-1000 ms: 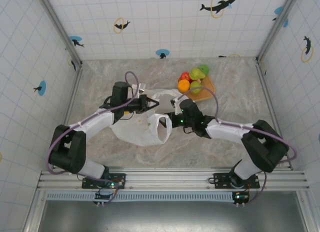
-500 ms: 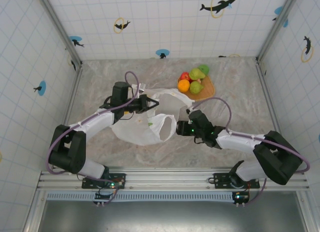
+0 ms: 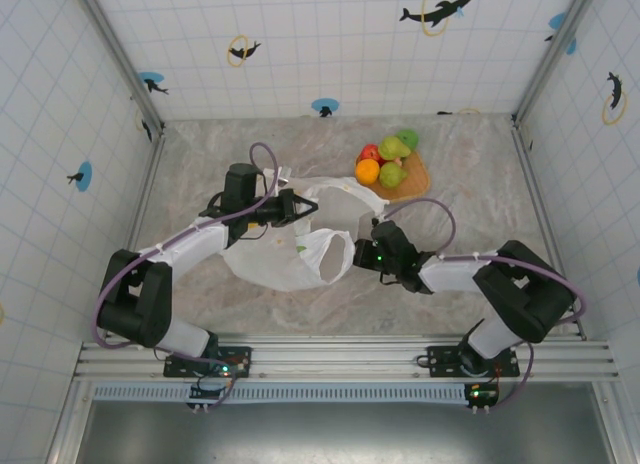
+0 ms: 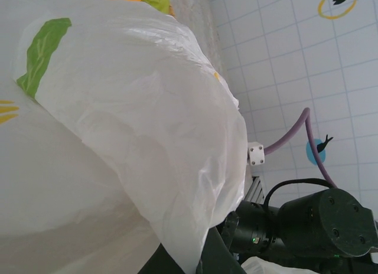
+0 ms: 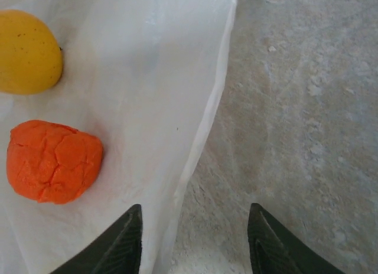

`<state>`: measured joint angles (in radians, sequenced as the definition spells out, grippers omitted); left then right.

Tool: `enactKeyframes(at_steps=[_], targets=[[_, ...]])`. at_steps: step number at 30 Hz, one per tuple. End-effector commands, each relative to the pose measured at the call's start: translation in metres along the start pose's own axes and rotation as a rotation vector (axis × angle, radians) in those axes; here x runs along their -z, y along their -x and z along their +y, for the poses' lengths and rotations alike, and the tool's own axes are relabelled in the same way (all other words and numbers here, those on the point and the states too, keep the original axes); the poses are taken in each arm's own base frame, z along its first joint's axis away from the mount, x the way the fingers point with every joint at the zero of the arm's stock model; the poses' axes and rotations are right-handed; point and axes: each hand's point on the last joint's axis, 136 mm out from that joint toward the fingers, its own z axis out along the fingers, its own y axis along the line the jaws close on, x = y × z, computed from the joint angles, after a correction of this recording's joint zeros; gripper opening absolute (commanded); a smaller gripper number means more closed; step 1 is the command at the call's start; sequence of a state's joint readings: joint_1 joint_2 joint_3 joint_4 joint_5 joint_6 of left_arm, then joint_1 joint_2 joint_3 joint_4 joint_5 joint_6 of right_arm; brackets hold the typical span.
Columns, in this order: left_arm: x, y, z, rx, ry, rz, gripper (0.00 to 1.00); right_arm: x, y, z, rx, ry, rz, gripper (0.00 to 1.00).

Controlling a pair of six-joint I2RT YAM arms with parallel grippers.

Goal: Place the fruits into the plastic bag

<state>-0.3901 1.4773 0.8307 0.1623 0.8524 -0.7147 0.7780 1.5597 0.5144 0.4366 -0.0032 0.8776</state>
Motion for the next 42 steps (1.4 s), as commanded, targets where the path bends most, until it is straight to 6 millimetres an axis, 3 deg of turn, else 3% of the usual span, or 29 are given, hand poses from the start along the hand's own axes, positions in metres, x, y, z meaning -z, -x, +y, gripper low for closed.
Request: enactKeyframes(at_steps=[1, 5, 9, 19, 24, 29, 33, 40, 42], targets=[[0.003, -0.003, 0.002, -0.004, 0.002, 0.003, 0.00, -0.008, 0.022, 0.026, -0.021, 0.096, -0.063, 0.32], [0.004, -0.003, 0.002, -0.007, 0.005, 0.003, 0.00, -0.011, 0.030, 0.030, -0.019, 0.109, -0.072, 0.11], [0.010, 0.002, 0.001, -0.022, 0.016, -0.014, 0.00, 0.004, 0.047, 0.036, 0.020, 0.097, -0.142, 0.03], [0.056, 0.041, -0.009, -0.136, 0.128, -0.157, 0.00, 0.057, 0.087, 0.106, 0.228, 0.136, -0.322, 0.00], [0.066, 0.050, -0.010, -0.140, 0.183, -0.180, 0.00, 0.052, 0.081, 0.107, 0.234, 0.137, -0.297, 0.00], [0.066, 0.047, 0.002, -0.102, 0.229, -0.166, 0.00, 0.045, 0.076, 0.099, 0.266, 0.114, -0.271, 0.02], [0.066, 0.049, 0.013, -0.061, 0.266, -0.182, 0.00, 0.040, 0.073, 0.093, 0.299, 0.108, -0.209, 0.14], [0.061, 0.050, 0.022, 0.013, 0.244, -0.220, 0.00, 0.061, 0.069, 0.096, 0.455, 0.121, -0.142, 0.61], [0.061, 0.050, 0.026, 0.027, 0.250, -0.228, 0.00, 0.074, 0.069, 0.097, 0.495, 0.134, -0.141, 0.69]])
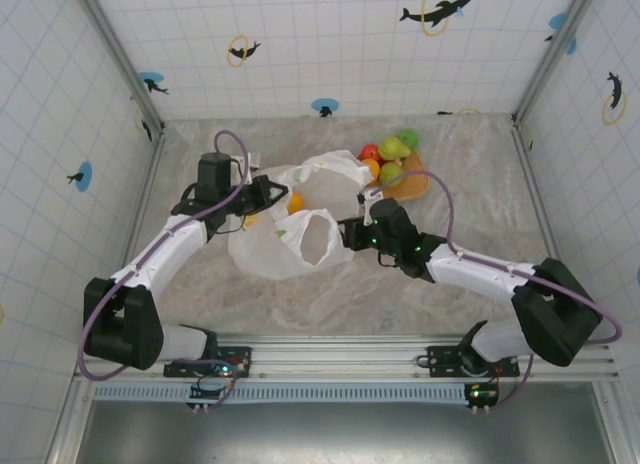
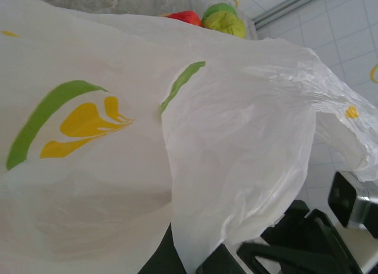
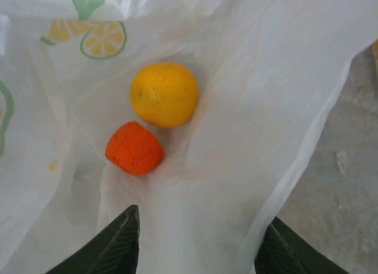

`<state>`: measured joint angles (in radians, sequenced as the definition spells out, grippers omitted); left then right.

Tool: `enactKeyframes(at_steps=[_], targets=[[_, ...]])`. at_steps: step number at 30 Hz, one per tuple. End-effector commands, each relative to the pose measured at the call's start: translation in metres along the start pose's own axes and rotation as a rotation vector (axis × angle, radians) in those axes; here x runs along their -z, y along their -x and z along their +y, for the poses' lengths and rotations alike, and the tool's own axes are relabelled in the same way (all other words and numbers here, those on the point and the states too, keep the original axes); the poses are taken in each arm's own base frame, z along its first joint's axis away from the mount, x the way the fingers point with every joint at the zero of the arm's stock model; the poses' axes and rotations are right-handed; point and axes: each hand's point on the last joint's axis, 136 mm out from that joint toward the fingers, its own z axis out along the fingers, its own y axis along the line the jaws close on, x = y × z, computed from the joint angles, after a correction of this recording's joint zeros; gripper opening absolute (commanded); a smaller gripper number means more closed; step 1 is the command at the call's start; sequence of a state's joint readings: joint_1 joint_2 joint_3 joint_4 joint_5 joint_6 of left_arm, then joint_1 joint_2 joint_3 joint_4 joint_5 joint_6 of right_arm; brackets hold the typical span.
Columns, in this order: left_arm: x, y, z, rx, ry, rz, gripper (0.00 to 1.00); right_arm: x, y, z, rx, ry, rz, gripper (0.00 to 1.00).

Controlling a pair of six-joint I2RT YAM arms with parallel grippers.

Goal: Place the fruits into the plastic bag

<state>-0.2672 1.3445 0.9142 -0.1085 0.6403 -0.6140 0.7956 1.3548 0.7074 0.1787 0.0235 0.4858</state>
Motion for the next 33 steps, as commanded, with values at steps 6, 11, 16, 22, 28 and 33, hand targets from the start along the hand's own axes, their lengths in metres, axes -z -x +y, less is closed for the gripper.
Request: enactKeyframes(at_steps=[6, 11, 16, 22, 28, 33], targets=[[-0.004, 0.007, 0.011, 0.063, 0.014, -0.046, 0.00, 0.063, 0.035, 0.011, 0.208, 0.052, -0.048, 0.80], [-0.003, 0.010, 0.015, 0.082, 0.015, -0.062, 0.00, 0.091, 0.064, -0.008, 0.247, -0.002, -0.142, 0.82], [-0.004, 0.010, 0.018, 0.098, 0.008, -0.061, 0.00, 0.099, 0.089, -0.064, 0.235, -0.192, -0.215, 0.86], [-0.004, 0.009, 0.020, 0.102, 0.010, -0.057, 0.00, 0.083, 0.109, -0.131, 0.183, -0.424, -0.184, 0.88], [-0.005, 0.010, 0.024, 0.109, 0.011, -0.057, 0.00, 0.049, 0.132, -0.153, 0.182, -0.446, -0.172, 0.90], [-0.005, 0.009, 0.022, 0.110, -0.004, -0.048, 0.00, 0.010, 0.145, -0.166, 0.367, -0.442, -0.107, 0.96]])
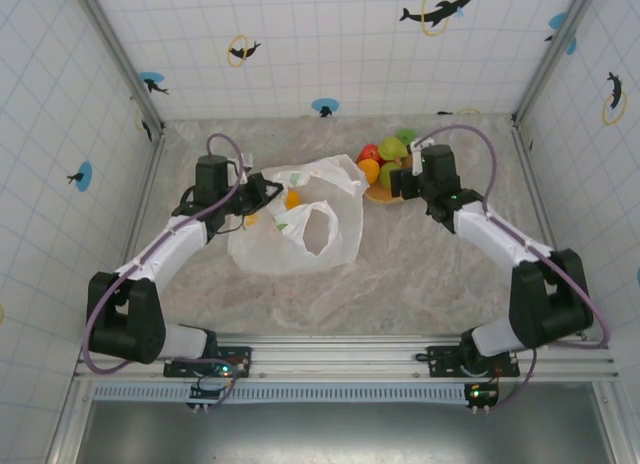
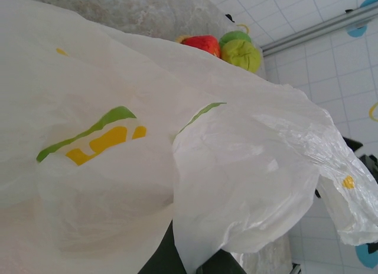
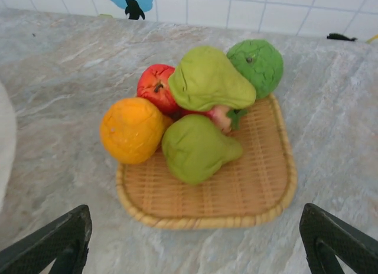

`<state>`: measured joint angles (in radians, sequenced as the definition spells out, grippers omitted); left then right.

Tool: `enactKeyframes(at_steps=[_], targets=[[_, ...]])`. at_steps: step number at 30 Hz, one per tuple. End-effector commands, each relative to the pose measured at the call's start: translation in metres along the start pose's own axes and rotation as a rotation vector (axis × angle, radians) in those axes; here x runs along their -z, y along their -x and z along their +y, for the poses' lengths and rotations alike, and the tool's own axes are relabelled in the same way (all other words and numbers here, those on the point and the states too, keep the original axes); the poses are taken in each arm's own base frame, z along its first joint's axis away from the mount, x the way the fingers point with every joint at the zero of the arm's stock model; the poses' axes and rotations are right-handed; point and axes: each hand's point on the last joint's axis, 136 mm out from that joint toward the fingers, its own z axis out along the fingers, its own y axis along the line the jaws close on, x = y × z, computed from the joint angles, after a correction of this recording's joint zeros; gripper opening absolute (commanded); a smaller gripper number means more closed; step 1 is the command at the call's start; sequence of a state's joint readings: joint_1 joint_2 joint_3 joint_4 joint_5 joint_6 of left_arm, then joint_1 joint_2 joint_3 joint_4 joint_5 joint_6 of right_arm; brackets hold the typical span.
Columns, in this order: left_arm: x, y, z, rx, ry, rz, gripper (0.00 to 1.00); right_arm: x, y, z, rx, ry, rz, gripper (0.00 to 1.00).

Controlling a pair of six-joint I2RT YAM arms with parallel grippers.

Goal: Place the fruits into the plastic bag

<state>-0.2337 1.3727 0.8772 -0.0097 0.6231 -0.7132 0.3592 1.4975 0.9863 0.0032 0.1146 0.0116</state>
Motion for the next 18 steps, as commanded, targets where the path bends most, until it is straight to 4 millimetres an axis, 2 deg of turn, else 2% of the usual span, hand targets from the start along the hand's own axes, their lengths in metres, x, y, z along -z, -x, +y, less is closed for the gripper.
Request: enactKeyframes(at_steps=[1, 6, 18], targets=[[-0.002, -0.003, 0.005, 0.017, -0.013, 0.013, 0.00, -0.022, 0.032, 0.001, 0.164, 0.006, -0.065, 0.97], [-0.002, -0.004, 0.006, 0.015, -0.010, 0.015, 0.00, -0.058, 0.038, -0.008, 0.309, -0.008, -0.006, 0.97], [-0.007, -0.006, 0.011, 0.032, -0.007, 0.031, 0.00, -0.108, 0.033, -0.014, 0.462, 0.042, 0.112, 0.96]])
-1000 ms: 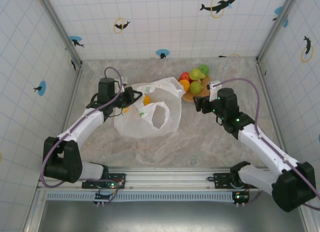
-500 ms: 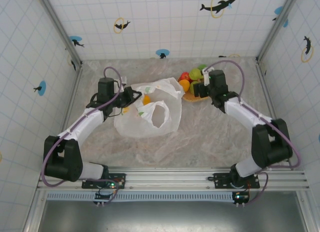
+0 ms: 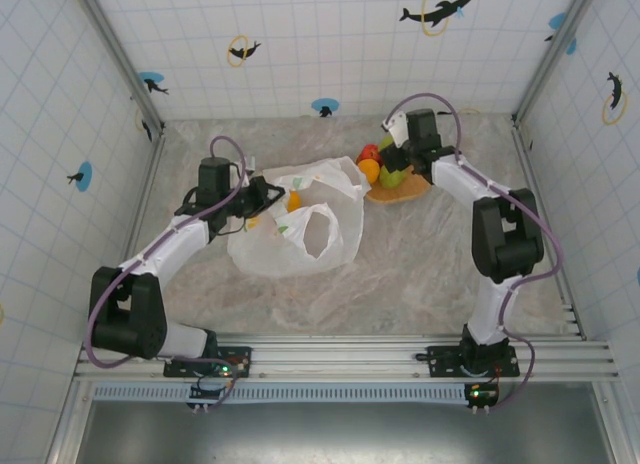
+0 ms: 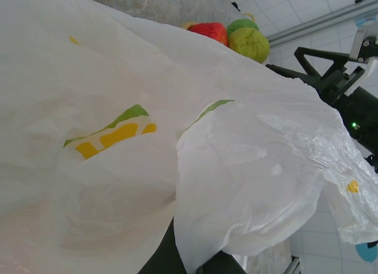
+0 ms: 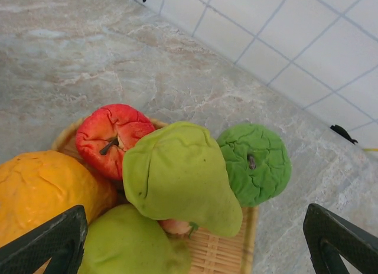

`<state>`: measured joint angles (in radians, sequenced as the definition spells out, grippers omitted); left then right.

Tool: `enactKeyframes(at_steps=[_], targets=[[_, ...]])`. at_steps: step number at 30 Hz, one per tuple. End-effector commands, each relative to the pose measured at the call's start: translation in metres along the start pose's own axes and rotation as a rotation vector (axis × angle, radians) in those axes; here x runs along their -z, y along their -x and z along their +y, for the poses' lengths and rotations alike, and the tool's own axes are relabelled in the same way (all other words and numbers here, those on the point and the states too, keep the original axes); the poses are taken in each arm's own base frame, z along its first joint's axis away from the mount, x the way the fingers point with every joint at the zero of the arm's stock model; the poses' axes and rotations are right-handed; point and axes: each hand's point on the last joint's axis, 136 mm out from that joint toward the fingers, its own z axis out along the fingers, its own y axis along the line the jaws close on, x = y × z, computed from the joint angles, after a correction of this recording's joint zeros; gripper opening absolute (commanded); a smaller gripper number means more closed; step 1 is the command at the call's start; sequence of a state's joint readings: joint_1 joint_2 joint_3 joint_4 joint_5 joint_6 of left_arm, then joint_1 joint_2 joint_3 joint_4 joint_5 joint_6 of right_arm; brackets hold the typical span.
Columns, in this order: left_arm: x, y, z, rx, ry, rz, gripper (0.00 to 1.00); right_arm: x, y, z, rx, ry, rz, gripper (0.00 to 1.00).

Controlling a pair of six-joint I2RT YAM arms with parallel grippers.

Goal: Place the fruits into the plastic bag

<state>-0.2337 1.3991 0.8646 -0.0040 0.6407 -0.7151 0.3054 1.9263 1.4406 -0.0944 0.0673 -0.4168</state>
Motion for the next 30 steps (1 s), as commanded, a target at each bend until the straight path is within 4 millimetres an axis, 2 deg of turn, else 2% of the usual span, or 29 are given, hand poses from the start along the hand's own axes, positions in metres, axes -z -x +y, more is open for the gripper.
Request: enactKeyframes(at_steps=[1, 14, 30], targets=[[-0.001, 0.001, 0.003, 0.012, -0.012, 0.002, 0.00, -0.012, -0.003, 0.000, 0.068, 0.031, 0.041, 0.96], [-0.004, -0.001, 0.006, 0.023, -0.014, 0.015, 0.00, -0.041, -0.006, -0.002, 0.137, 0.058, 0.097, 0.92], [-0.005, -0.003, 0.007, 0.025, -0.016, 0.021, 0.00, -0.057, -0.004, 0.005, 0.164, 0.109, 0.110, 0.85]])
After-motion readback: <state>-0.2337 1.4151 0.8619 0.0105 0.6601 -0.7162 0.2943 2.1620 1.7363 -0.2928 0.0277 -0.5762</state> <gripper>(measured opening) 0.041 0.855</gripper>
